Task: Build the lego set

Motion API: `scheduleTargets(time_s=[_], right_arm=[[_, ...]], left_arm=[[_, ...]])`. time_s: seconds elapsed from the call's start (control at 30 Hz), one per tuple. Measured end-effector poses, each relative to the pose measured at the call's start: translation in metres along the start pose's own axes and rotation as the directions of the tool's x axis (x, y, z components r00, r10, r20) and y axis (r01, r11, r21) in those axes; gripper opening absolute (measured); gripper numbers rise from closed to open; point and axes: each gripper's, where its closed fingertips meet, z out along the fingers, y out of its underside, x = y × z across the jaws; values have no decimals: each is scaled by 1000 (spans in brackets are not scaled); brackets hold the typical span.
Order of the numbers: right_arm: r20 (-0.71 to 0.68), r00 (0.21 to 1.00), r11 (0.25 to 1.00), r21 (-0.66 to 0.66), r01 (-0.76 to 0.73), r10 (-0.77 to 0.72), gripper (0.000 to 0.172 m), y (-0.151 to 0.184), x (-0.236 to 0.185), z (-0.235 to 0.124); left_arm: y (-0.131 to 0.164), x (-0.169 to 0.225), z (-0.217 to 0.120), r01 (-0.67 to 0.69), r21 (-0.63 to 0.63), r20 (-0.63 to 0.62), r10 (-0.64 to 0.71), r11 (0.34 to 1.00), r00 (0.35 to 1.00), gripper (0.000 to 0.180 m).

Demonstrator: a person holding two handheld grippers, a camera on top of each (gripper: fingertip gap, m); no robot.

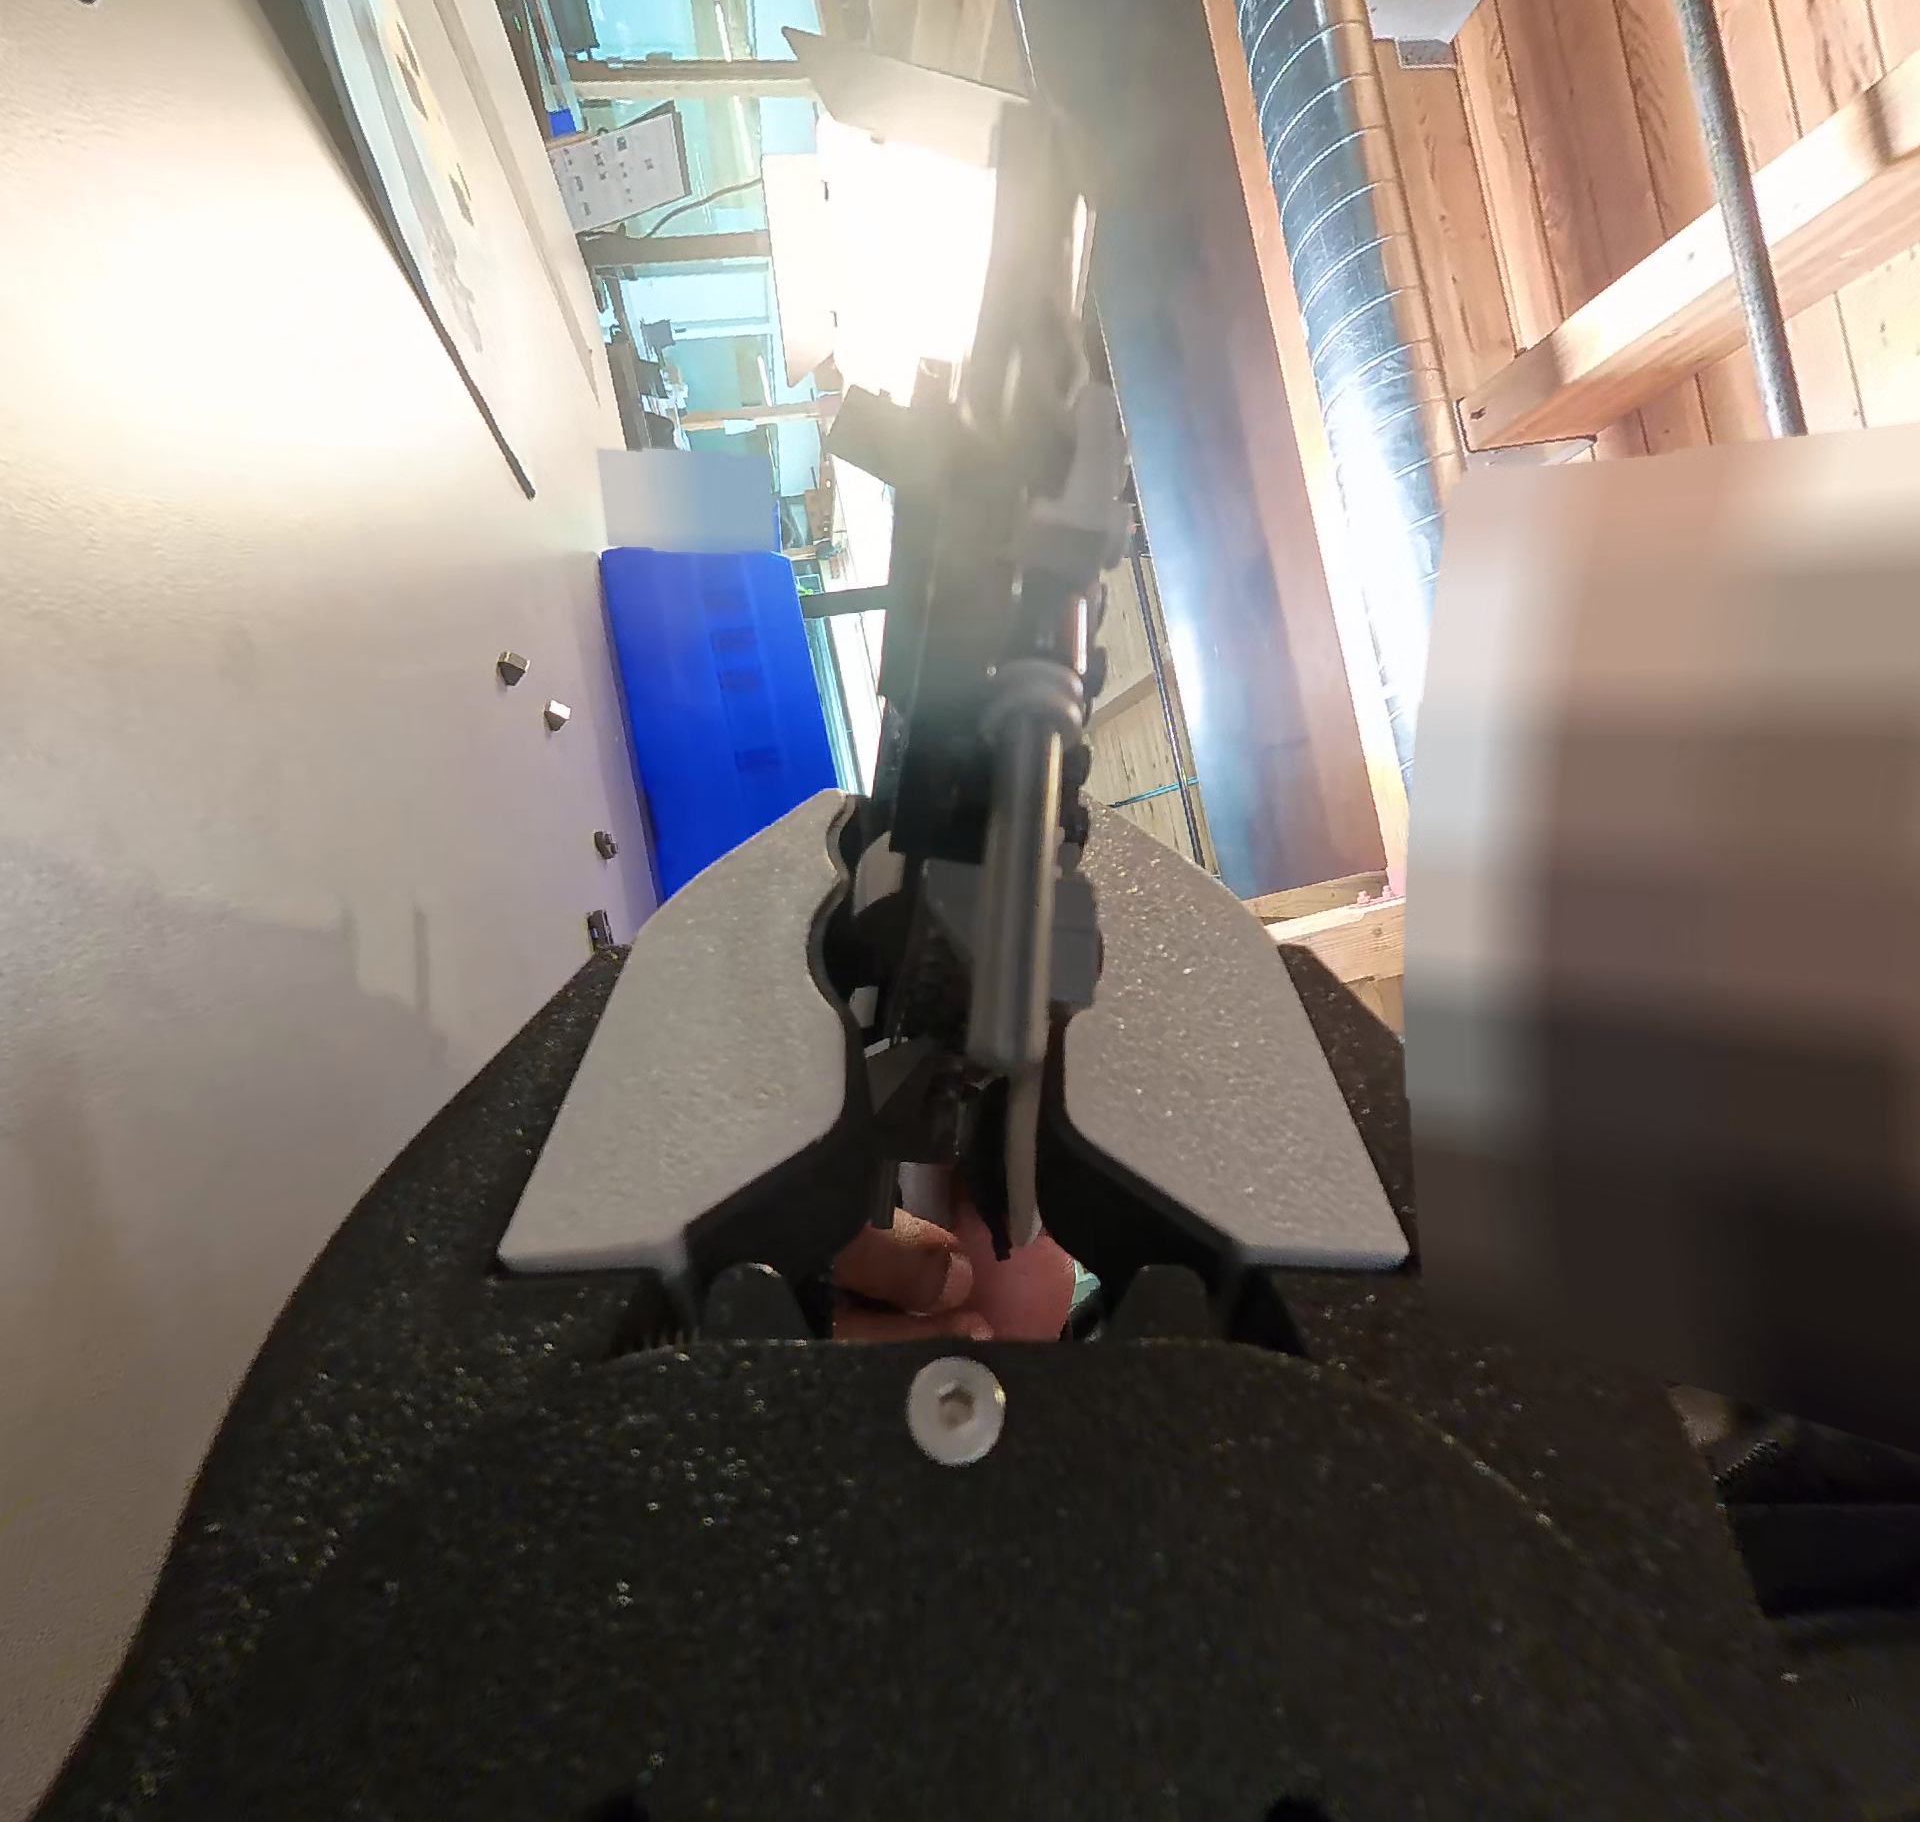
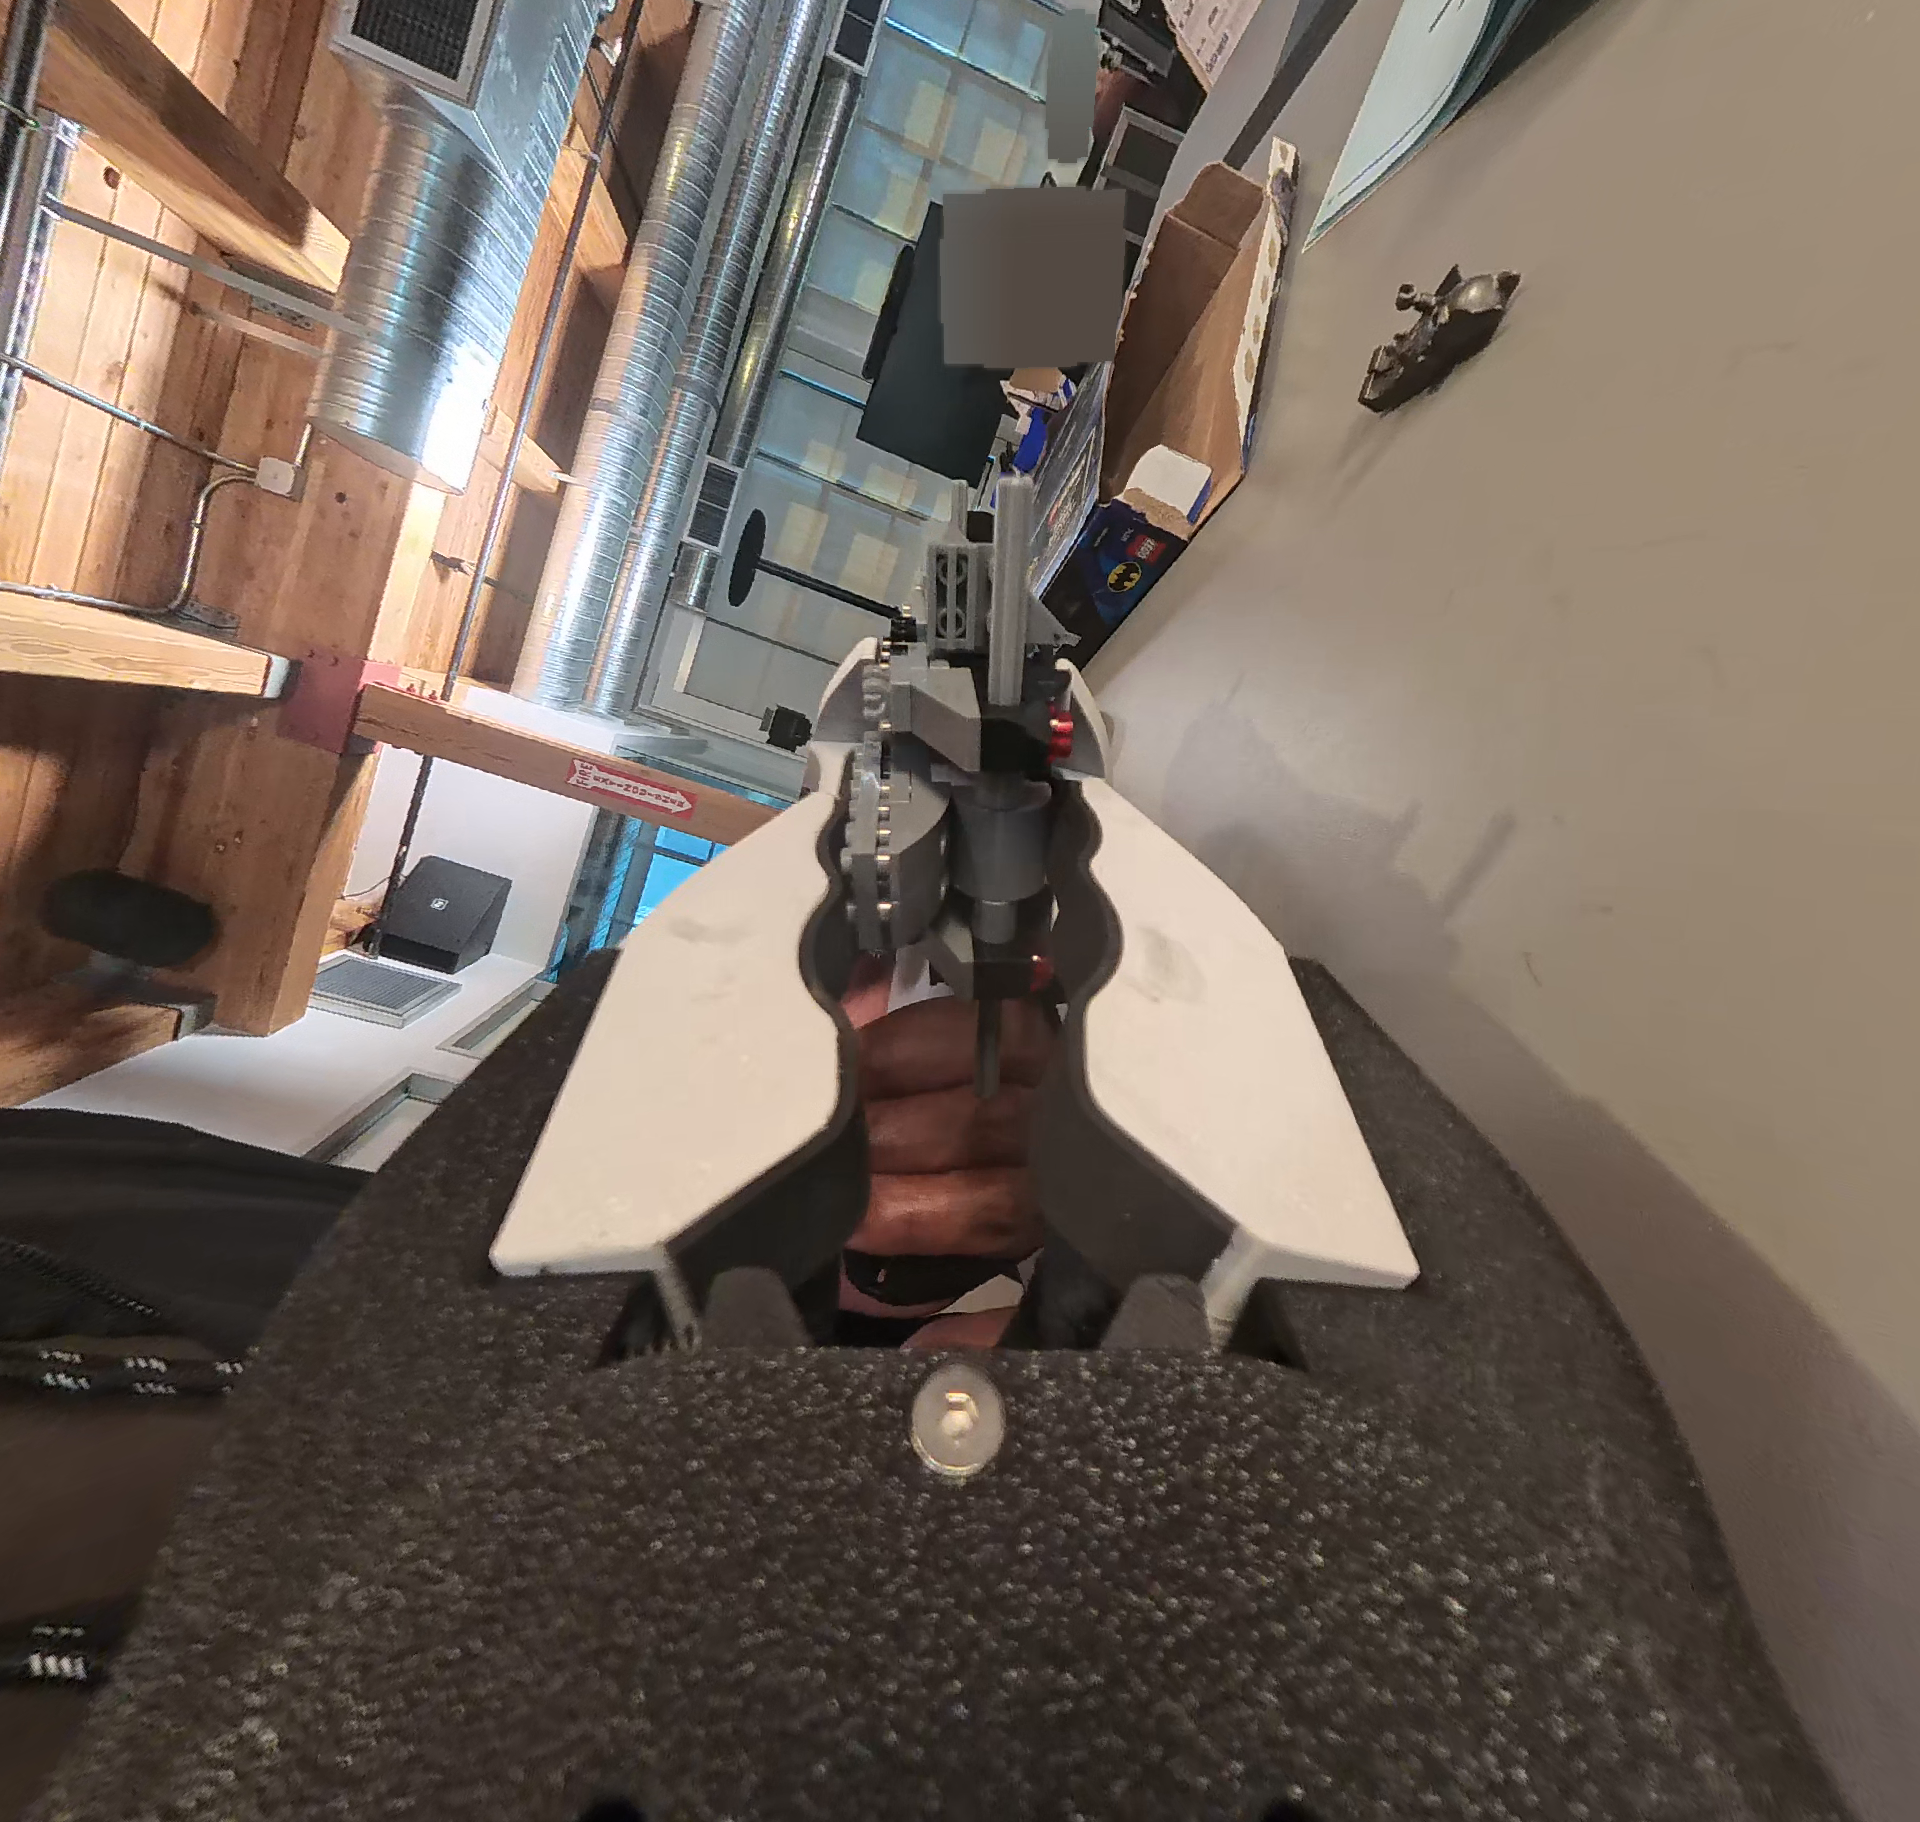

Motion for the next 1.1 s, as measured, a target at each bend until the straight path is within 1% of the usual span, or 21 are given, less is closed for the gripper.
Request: scheduleTargets(time_s=[0.3,0.4,0.53,0.67,0.83,1.1], right_arm=[[20,1000,1000,-10,-24,24,36,-1,-2,-1],[14,999,998,-43,-39,39,37,2,-1,2],[-25,999,997,-64,-35,34,44,4,2,4],[-56,998,996,-86,-18,13,45,7,4,5],[-57,998,996,-83,-26,21,45,7,4,6],[-46,998,998,-58,-35,32,39,5,2,3]], left_arm=[[2,2,0,-35,-10,-4,35,999,999,33],[0,1,-2,-33,3,-5,33,999,999,33],[-3,1,-5,-29,22,-12,29,999,1000,33],[-2,0,-5,-29,19,-4,29,999,1000,33],[0,0,-4,-31,17,3,31,999,1000,33],[-4,-1,-7,-23,42,11,22,999,1000,33]])
